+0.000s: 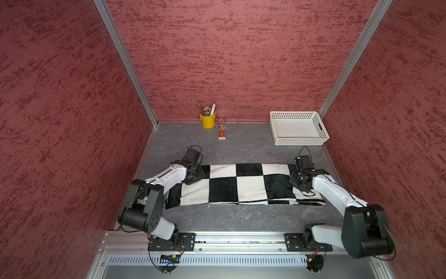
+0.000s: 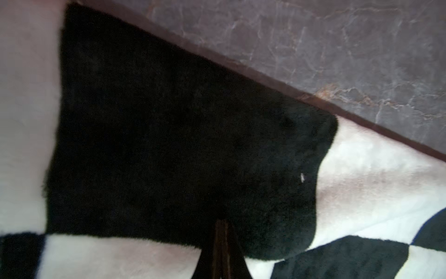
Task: Roll up the pillowcase
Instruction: Fold the pillowcase at the center of the board, then adjust the pillowcase at the center of the board.
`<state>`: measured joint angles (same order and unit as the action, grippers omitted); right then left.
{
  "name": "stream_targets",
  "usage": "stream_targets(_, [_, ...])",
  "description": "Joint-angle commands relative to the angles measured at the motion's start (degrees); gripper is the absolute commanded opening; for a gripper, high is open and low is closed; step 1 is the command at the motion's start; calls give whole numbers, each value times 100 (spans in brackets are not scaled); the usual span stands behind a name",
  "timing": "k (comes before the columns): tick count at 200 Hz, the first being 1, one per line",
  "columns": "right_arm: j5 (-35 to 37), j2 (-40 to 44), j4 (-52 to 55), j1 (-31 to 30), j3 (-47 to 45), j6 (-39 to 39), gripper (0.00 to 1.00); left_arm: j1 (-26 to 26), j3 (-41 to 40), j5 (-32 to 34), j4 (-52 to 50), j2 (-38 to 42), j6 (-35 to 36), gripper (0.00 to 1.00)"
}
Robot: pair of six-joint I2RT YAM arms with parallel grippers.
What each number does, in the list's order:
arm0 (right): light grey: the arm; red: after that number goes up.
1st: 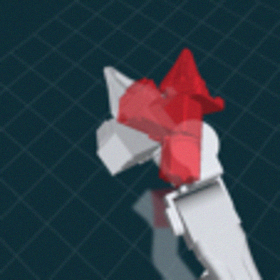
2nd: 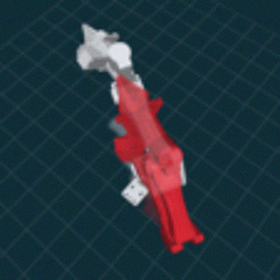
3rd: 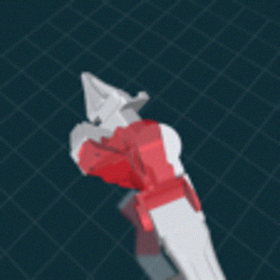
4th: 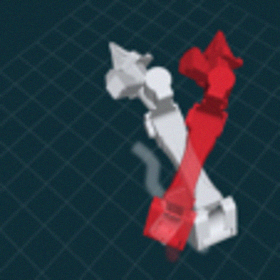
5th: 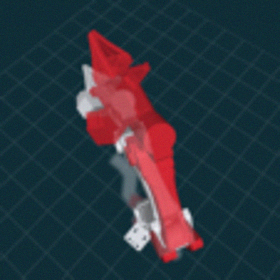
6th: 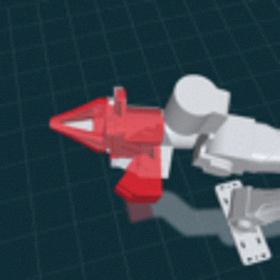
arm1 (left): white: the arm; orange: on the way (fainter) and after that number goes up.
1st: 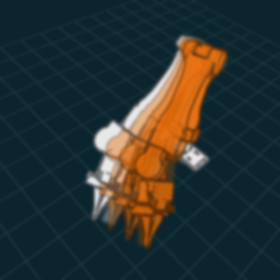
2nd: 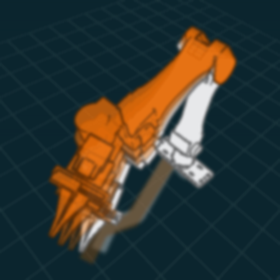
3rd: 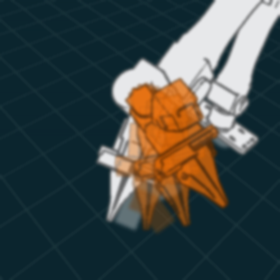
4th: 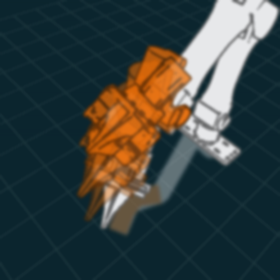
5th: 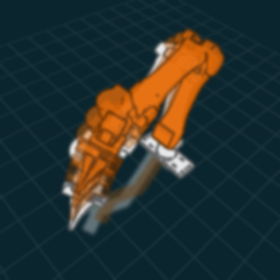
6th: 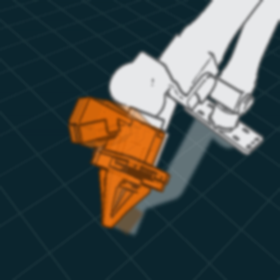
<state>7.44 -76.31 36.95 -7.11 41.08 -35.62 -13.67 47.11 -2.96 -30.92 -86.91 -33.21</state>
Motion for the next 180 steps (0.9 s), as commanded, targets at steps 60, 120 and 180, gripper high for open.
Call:
stream_targets(60, [-546, -2896, -514, -1774, 2353, -293, 18, 912, -551, -351, -573, 276, -221, 0])
stream_targets(120, [-849, -5269, 251, -1982, 5790, 11, 18, 567, -792, -621, -504, 485, -280, 0])
stream_targets(180, [-1154, -7382, 1221, -1510, 9817, 509, 22, -450, -970, -1186, 169, 526, -967, 0])
